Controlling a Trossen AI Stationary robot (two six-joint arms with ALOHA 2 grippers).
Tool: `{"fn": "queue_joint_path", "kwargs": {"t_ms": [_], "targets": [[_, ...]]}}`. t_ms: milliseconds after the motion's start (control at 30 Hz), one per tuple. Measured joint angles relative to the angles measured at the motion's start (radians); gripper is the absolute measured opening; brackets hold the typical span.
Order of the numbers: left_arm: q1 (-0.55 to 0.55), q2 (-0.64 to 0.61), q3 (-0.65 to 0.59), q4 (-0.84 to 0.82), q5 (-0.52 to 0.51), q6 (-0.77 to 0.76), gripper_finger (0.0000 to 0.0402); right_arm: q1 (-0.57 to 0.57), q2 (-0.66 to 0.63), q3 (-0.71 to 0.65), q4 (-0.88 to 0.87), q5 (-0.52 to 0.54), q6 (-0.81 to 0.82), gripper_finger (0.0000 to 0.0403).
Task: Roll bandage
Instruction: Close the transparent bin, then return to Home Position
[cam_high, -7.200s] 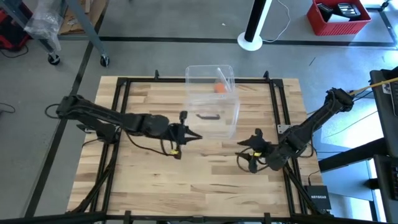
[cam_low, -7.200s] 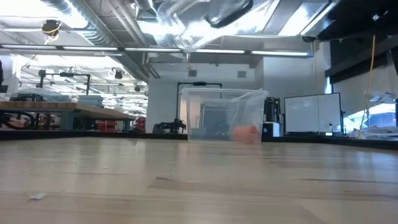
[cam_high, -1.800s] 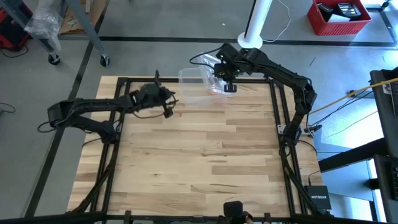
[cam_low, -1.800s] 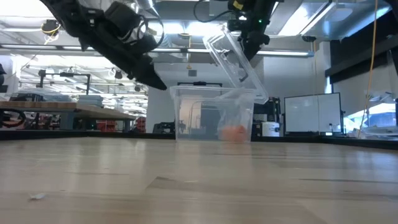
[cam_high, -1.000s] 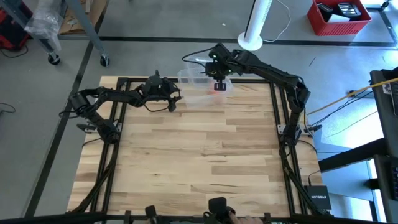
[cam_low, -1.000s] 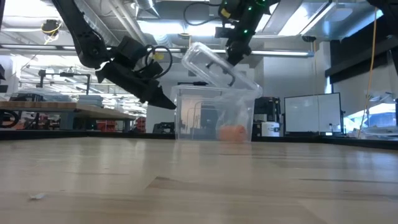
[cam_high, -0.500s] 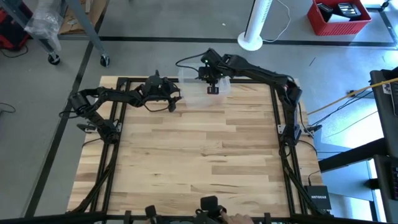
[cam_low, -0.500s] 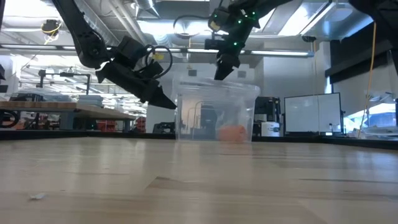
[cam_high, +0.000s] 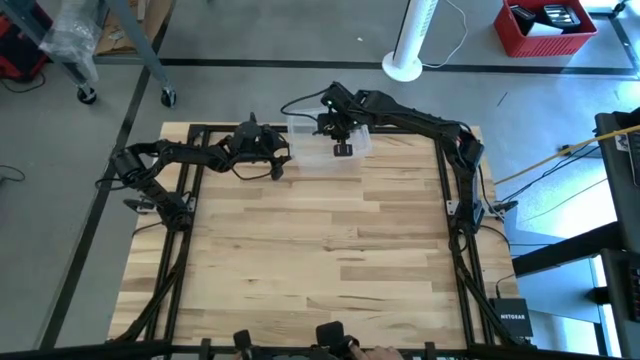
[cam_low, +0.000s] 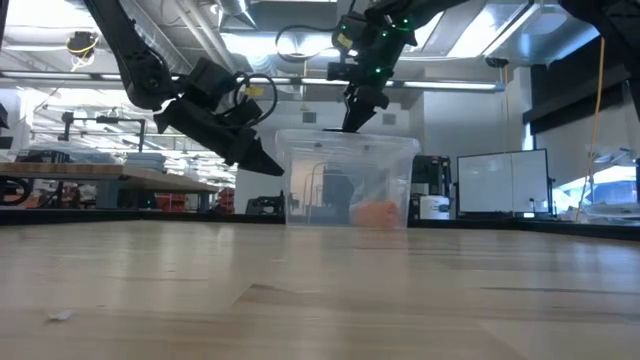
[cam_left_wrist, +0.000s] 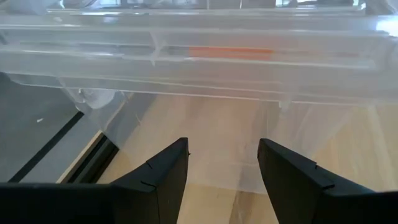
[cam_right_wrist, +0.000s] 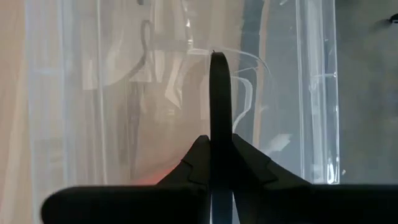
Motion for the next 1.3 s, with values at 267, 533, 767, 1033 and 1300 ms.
{"fn": "queue_joint_path", "kwargs": {"t_ms": [267,533,767,1033,1300], "targets": [[0.0,0.0,0.0,-0.001,-0.001,-0.002,0.0186,0.0,0.035,0.003,0.013,0.01,-0.01,0.0038],[0.001,0.0,0.0,-0.005,-0.001,-0.002,0.0186,0.001,0.086,0.004,0.057,0.002,0.072,0.0111],[0.0,0.0,0.0,-0.009,-0.001,-0.004,0.0186,0.002,0.061,0.001,0.07,0.05,0.09,0.0201],[0.0,-0.003,0.001,-0.008,0.0,-0.012,0.0186,0.003,-0.058,-0.003,0.055,0.045,0.093,0.0237],[-0.001,-0.062,0.001,-0.087,-0.001,-0.041,0.0186,0.002,-0.182,-0.003,-0.029,0.0,0.123,0.0238]]}}
